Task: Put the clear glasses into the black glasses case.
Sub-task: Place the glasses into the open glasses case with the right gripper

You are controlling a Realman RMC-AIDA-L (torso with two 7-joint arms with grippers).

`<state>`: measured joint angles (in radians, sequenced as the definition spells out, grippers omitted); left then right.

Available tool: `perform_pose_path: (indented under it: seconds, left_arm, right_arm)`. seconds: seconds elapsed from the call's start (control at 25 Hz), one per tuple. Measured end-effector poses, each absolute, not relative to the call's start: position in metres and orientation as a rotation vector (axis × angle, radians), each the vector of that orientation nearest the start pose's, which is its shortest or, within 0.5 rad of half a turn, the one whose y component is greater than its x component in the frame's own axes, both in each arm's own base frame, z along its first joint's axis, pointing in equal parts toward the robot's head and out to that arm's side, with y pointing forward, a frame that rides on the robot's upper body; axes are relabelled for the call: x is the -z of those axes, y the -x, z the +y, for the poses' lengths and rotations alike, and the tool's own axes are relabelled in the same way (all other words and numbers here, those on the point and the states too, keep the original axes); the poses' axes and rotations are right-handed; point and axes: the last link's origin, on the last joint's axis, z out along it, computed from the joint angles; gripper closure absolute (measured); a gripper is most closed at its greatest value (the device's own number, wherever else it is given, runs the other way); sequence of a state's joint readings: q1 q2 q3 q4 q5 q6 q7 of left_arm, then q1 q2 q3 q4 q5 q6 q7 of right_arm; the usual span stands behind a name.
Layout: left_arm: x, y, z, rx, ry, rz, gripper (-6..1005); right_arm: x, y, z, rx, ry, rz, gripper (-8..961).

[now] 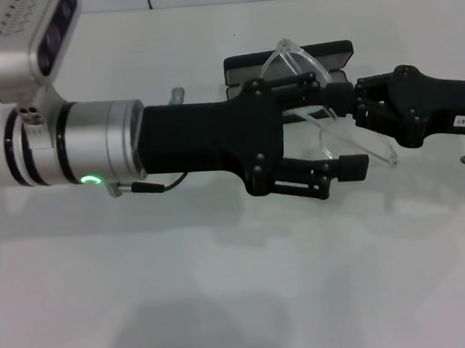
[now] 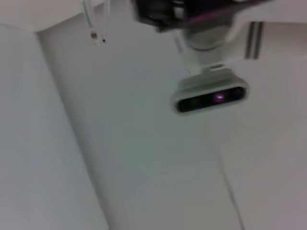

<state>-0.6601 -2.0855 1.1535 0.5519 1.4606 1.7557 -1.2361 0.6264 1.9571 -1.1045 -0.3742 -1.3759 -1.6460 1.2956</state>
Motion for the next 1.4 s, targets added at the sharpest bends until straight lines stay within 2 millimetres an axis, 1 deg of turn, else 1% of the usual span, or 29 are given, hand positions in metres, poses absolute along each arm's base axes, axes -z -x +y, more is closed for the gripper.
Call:
perform_pose_path:
  seconds: [0.16, 0.32, 0.44, 0.68, 1.08, 1.28, 1.36, 1.4]
  left_arm:
    - [0.023, 0.148, 0.309, 1.394, 2.959, -0.094, 124]
    - [0.02, 0.155, 0.307, 1.392, 2.954, -0.122, 124]
    - [0.023, 0.161, 0.305, 1.375, 2.956, -0.165, 124]
    - [0.03, 0.161, 0.305, 1.358, 2.965, -0.206, 125]
    - [0.029, 0.162, 0.306, 1.356, 2.961, -0.217, 125]
    - [0.024, 0.167, 0.306, 1.347, 2.955, -0.219, 124]
    - [0.022, 0.17, 0.306, 1.339, 2.948, -0.228, 124]
    - [0.021, 0.172, 0.306, 1.338, 2.945, -0.232, 124]
  right_arm:
    - [-0.01, -0.218, 0.345, -1.194, 2.666, 0.548, 860]
    - [-0.018, -0.222, 0.345, -1.231, 2.602, 0.529, 859]
    - [-0.019, -0.221, 0.344, -1.245, 2.601, 0.522, 858]
    - [-0.01, -0.21, 0.338, -1.281, 2.658, 0.47, 856]
    - [0.001, -0.202, 0.33, -1.25, 2.773, 0.413, 853]
    - [-0.002, -0.209, 0.332, -1.216, 2.739, 0.412, 852]
    - [-0.009, -0.213, 0.337, -1.194, 2.694, 0.397, 851]
    - [-0.016, -0.214, 0.34, -1.177, 2.664, 0.36, 851]
